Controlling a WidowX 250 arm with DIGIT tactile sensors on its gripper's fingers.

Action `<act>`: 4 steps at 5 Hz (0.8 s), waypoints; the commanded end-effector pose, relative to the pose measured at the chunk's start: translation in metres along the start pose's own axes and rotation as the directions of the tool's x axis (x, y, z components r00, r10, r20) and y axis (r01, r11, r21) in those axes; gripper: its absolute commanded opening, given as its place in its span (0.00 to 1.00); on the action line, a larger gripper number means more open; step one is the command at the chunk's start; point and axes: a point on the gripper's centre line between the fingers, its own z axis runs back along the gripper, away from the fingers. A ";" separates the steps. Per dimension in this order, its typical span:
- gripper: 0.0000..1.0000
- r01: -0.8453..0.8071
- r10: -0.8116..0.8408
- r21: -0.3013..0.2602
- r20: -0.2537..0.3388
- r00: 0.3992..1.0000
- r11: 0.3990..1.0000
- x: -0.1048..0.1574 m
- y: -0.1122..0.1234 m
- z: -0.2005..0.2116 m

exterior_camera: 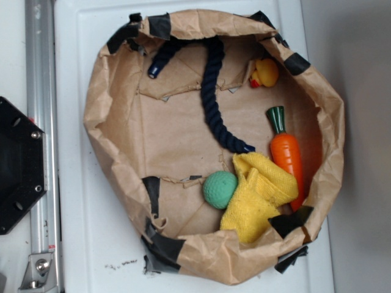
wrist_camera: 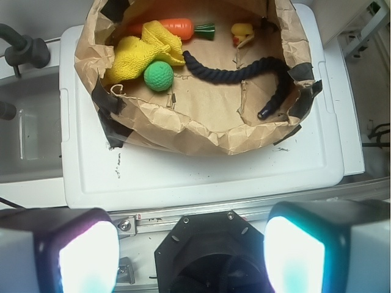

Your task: Grab the blue rope.

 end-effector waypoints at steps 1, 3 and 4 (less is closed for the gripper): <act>1.00 0.000 0.000 0.000 0.000 1.000 1.000 0.000 0.000 0.000; 1.00 -0.049 0.061 -0.112 0.109 0.992 0.992 0.071 0.023 -0.031; 1.00 -0.287 0.293 -0.063 0.139 0.946 0.956 0.091 0.025 -0.055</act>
